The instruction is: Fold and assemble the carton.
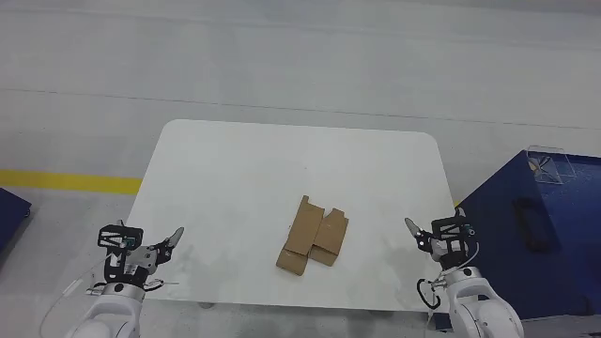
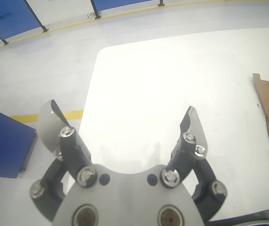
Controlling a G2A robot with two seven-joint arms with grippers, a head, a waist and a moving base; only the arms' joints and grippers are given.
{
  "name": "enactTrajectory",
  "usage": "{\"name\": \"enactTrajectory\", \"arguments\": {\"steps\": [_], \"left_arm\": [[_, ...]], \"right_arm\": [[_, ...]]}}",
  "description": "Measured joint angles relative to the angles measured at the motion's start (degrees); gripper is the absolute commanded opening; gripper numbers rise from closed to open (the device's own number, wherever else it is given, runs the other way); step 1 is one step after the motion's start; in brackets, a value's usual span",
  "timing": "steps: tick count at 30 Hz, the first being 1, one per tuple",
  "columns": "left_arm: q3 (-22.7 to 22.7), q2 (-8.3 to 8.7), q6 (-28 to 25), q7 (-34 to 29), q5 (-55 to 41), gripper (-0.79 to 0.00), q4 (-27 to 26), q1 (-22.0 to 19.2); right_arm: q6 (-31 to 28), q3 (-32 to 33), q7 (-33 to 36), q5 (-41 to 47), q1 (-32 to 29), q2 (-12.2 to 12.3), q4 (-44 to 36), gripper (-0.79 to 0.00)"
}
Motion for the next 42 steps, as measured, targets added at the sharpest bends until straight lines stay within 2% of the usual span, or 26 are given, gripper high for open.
{"name": "enactTrajectory", "arguments": {"steps": [12, 13, 15, 16, 18, 20, 22, 24, 26, 29, 32, 38, 42], "left_arm": [[0.00, 0.00, 0.00, 0.00, 0.00, 0.000, 0.00, 0.00], [0.00, 0.00, 0.00, 0.00, 0.00, 0.000, 0.00, 0.00], [0.00, 0.00, 0.00, 0.00, 0.00, 0.000, 0.00, 0.00], [0.00, 0.00, 0.00, 0.00, 0.00, 0.000, 0.00, 0.00], [0.00, 0.00, 0.00, 0.00, 0.00, 0.000, 0.00, 0.00], [0.00, 0.00, 0.00, 0.00, 0.00, 0.000, 0.00, 0.00], [0.00, 0.00, 0.00, 0.00, 0.00, 0.000, 0.00, 0.00], [0.00, 0.00, 0.00, 0.00, 0.00, 0.000, 0.00, 0.00], [0.00, 0.00, 0.00, 0.00, 0.00, 0.000, 0.00, 0.00], [0.00, 0.00, 0.00, 0.00, 0.00, 0.000, 0.00, 0.00], [0.00, 0.00, 0.00, 0.00, 0.00, 0.000, 0.00, 0.00], [0.00, 0.00, 0.00, 0.00, 0.00, 0.000, 0.00, 0.00], [0.00, 0.00, 0.00, 0.00, 0.00, 0.000, 0.00, 0.00]], "right_arm": [[-0.06, -0.01, 0.00, 0.06, 0.00, -0.01, -0.07, 0.000], [-0.58, 0.05, 0.08, 0.57, -0.11, -0.04, -0.53, 0.000], [-5.22, 1.62, 3.04, 5.40, -1.04, 0.03, -2.51, 0.000], [-8.28, 3.05, 6.04, 9.30, -1.28, 0.14, -3.21, 0.000], [-15.04, 6.42, 16.92, 22.56, -0.76, 0.55, -3.27, 0.000], [-18.86, 9.08, 31.06, 39.16, 1.18, 1.20, -1.65, 0.000], [-18.52, 10.38, 43.68, 52.75, 3.91, 1.82, 0.84, 0.000], [-15.28, 10.70, 56.75, 65.67, 8.18, 2.49, 5.16, 0.000], [-11.81, 8.97, 66.19, 73.90, 12.75, 2.87, 10.16, 0.000], [-8.27, 4.08, 74.63, 79.34, 18.97, 2.88, 17.67, 0.000], [-7.60, -0.74, 75.37, 79.39, 24.17, 2.49, 24.26, 0.000], [-7.73, -9.77, 73.40, 78.99, 30.64, 1.28, 32.93, 0.000], [-8.01, -11.02, 73.21, 79.51, 31.71, 1.09, 34.49, 0.000]]}}
